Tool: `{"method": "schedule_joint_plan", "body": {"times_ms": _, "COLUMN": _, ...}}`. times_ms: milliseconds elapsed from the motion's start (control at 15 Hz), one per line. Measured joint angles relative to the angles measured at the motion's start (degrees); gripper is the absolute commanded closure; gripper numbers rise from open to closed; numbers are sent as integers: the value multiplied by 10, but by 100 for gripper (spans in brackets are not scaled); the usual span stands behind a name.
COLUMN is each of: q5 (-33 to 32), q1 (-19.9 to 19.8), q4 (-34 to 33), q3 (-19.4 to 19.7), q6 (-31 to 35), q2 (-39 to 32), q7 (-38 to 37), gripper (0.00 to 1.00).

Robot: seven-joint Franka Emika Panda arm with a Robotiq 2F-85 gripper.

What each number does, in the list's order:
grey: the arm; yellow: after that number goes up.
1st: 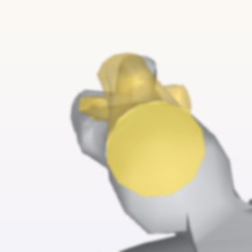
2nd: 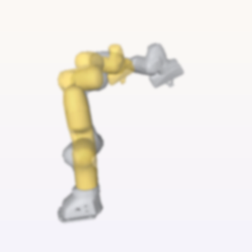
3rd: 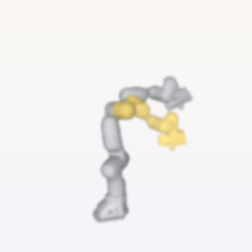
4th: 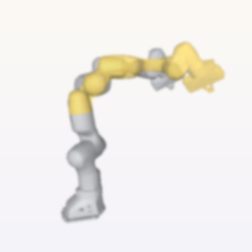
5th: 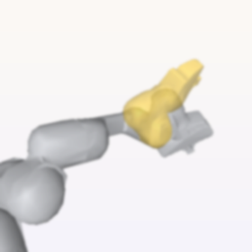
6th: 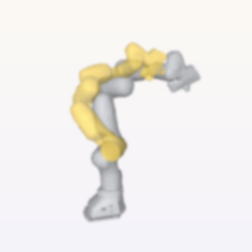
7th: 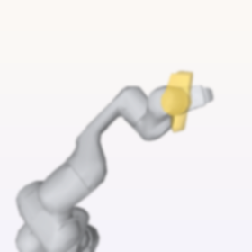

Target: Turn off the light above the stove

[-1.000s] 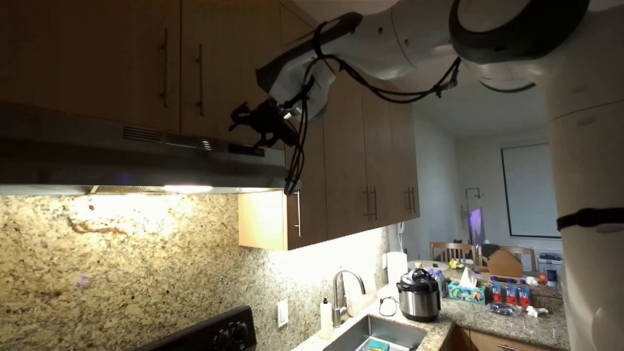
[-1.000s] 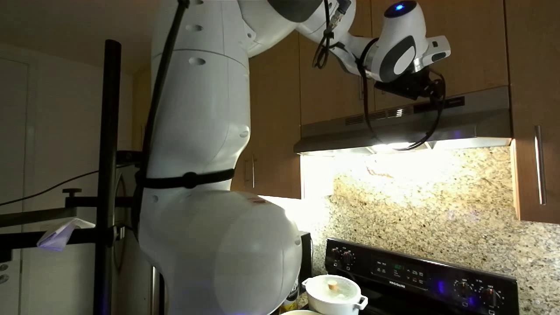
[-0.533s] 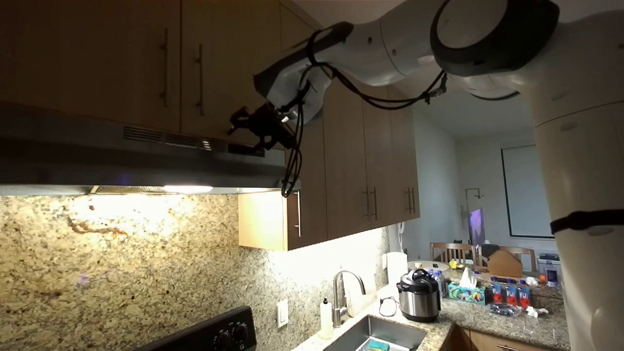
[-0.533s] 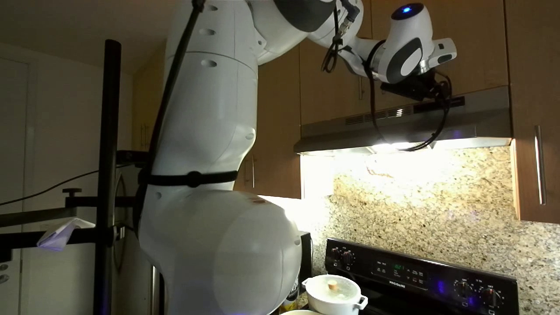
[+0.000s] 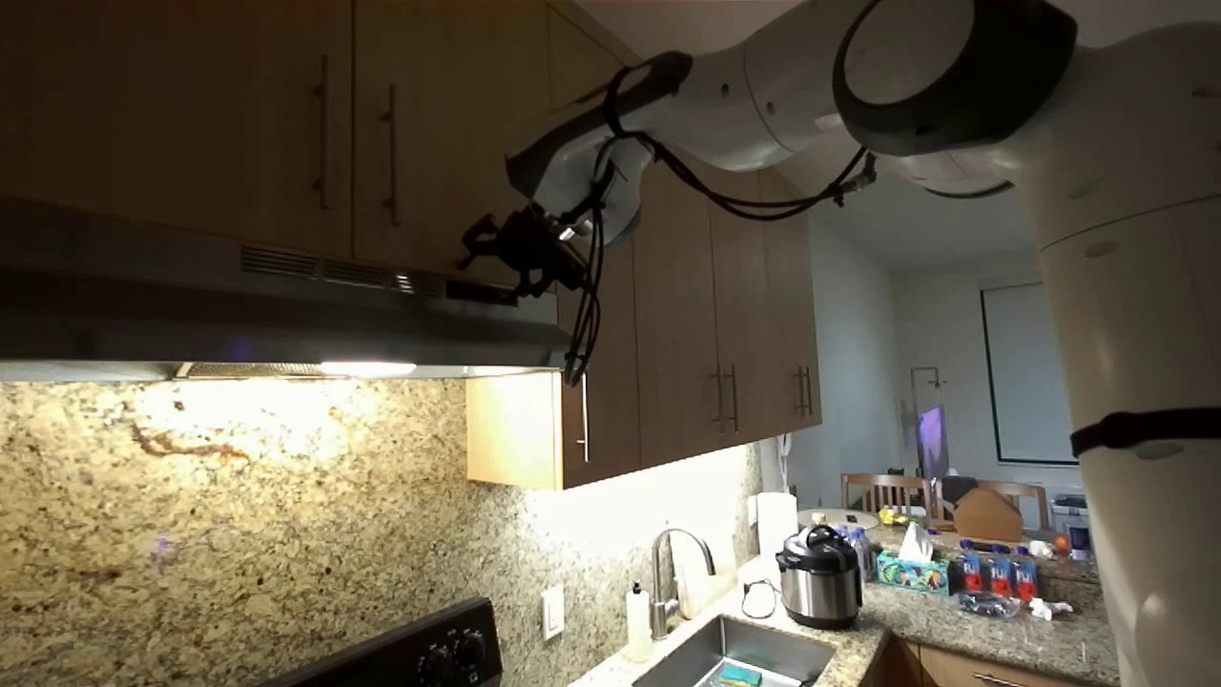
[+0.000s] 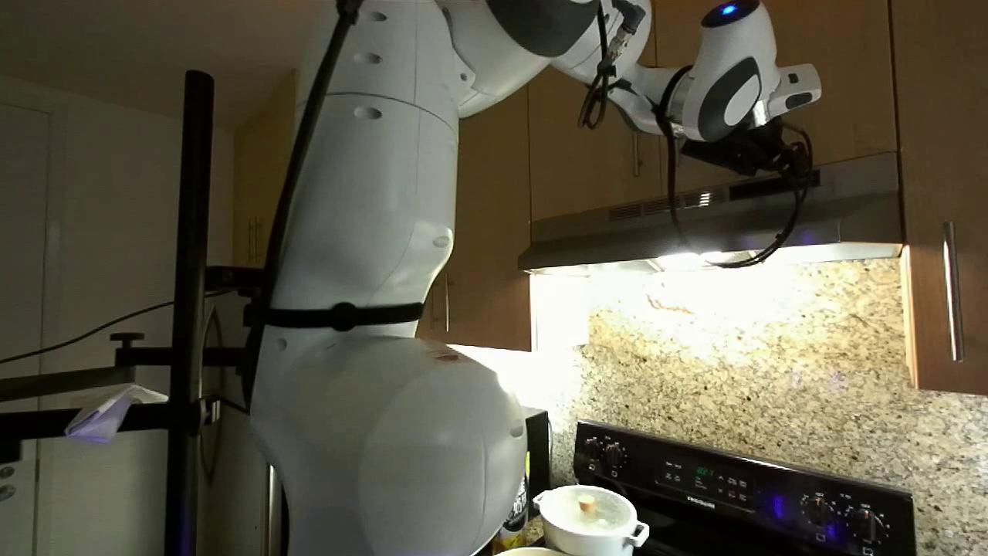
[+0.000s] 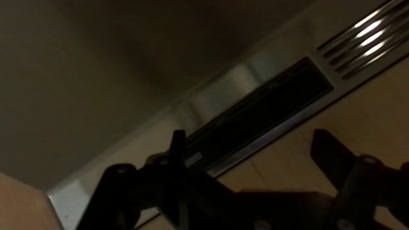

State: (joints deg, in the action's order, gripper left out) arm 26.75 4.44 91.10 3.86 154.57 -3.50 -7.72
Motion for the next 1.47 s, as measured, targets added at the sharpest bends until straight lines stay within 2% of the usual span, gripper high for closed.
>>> {"method": "schedule_joint_plan", "body": {"times_ms": 467, "q5": -14, "q1": -43, "q4": 8, "q3": 1, "q6": -44, "q2": 1, "q7": -25, "gripper": 0}}
{"method": "schedule_joint_plan", "body": {"times_ms": 1467, "q5": -62, "q1": -43, "q4": 17, "q3": -11, "q6": -78, "q2": 5, "q7": -25, "gripper": 0}}
